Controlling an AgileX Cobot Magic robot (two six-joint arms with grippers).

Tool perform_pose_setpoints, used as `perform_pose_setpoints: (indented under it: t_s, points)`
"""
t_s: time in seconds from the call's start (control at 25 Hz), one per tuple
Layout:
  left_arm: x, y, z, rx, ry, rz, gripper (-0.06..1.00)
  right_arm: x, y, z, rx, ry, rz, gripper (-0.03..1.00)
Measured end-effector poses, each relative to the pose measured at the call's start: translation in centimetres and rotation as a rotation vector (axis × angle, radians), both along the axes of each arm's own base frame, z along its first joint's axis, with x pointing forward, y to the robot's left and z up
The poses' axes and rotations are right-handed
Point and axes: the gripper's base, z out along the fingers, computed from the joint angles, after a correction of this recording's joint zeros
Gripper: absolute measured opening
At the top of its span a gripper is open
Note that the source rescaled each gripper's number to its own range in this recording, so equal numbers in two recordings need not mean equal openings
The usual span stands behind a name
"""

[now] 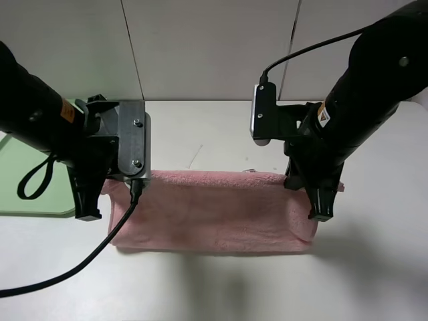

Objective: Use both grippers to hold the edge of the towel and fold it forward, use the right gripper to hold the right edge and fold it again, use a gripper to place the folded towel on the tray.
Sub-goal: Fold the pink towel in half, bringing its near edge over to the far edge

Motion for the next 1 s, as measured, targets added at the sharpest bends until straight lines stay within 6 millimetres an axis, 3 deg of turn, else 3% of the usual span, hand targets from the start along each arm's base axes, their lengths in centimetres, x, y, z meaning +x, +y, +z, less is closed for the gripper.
perform_pose_setpoints:
  t_s: [0.6, 0.88, 0.96, 1.0]
  points:
    - [3.2, -1.0, -5.9, 0.036, 0.031, 0.032, 0.00, 2.2, 0.4, -2.1, -0.002, -0.039, -0.002, 0.00]
    - [3.7, -1.2, -6.1, 0.007, -0.005, 0.030, 0.01, 2.7, 0.6, -2.3, 0.000, -0.075, 0.017, 0.00]
    - [3.7, -1.2, -6.1, 0.001, -0.007, 0.040, 0.06, 2.9, 0.7, -2.2, 0.018, -0.107, 0.017, 0.02]
    - [3.8, -1.2, -6.1, -0.005, -0.013, 0.042, 0.11, 3.0, 0.8, -2.1, 0.028, -0.120, 0.007, 0.08]
